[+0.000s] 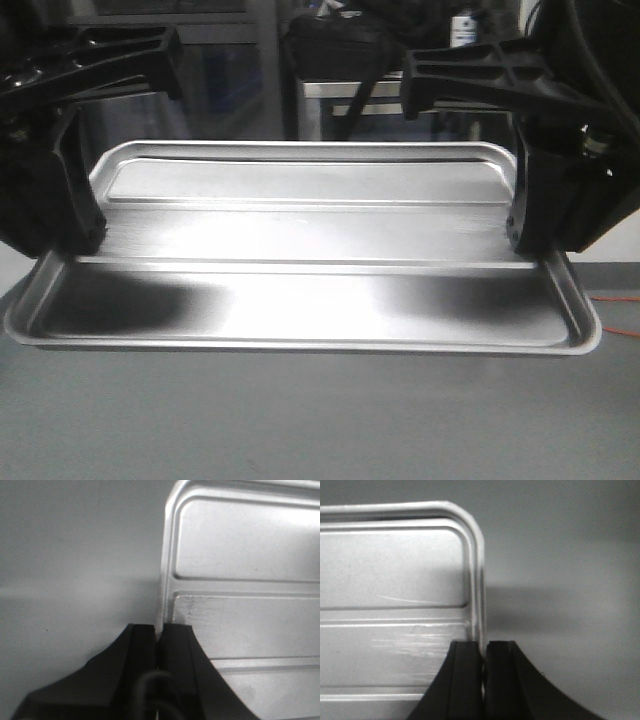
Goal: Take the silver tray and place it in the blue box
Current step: 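Hold the tray level with both grippers while the base drives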
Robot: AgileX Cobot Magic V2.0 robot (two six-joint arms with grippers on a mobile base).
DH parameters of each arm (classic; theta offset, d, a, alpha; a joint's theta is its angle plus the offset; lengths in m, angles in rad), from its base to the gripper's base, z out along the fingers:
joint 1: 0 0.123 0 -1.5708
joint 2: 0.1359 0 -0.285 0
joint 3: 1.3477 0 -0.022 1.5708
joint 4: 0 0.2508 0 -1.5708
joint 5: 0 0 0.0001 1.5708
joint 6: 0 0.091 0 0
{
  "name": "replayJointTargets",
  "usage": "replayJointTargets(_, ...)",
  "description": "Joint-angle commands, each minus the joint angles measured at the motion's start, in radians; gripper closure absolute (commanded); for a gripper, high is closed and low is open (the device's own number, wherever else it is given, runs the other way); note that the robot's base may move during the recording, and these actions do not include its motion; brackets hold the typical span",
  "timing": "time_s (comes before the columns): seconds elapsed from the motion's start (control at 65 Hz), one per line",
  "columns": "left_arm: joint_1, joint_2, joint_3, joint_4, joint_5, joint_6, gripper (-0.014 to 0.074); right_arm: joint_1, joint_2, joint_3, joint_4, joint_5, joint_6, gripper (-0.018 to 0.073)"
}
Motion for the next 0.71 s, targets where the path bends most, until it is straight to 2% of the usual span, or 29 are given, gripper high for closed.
replayJointTargets(0.0, -0.005, -0.026, -0.025, 0.03, -0.002, -0.01, 0.07, -0.004, -0.032, -0.024, -0.05, 0.007, -0.006, 0.0489)
replayJointTargets(0.692, -0.005, -0.026, -0.025, 0.03, -0.002, -0.01, 0.07, -0.004, -0.032, -0.024, -0.05, 0.009, -0.006, 0.0489)
